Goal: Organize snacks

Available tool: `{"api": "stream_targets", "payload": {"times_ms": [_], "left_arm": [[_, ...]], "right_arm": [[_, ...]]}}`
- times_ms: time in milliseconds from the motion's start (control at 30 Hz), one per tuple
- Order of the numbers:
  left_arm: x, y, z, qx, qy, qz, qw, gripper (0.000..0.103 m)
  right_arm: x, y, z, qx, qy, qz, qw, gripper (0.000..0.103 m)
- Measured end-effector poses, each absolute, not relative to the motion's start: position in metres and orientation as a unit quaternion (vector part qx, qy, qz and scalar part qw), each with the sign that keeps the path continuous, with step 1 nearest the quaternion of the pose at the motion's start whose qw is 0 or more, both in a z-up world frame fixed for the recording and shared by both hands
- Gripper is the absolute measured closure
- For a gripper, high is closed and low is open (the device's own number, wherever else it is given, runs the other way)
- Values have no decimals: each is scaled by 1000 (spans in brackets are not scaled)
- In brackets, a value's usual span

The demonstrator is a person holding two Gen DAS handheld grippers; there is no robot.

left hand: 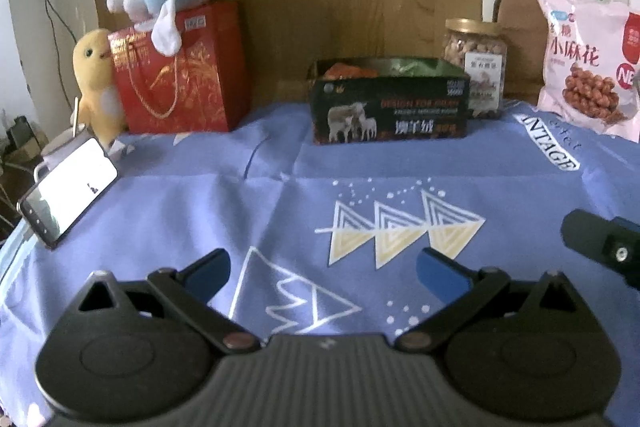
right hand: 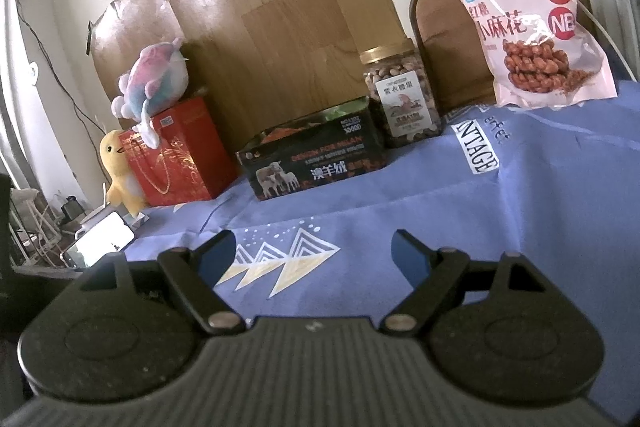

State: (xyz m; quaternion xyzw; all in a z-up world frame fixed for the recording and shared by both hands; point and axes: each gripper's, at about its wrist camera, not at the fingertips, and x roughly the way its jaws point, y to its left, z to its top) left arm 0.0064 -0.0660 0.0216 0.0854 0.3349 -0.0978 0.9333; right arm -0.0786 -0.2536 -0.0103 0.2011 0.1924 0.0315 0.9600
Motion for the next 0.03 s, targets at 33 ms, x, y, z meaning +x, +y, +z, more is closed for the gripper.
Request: {"api": "stream_targets", "payload": {"times_ms": [33], "left_arm": [[7,-67,22,85,334,-98,934,0]], "right_arm": [[-78,-254,-11,201,193,31,960,16]]}}
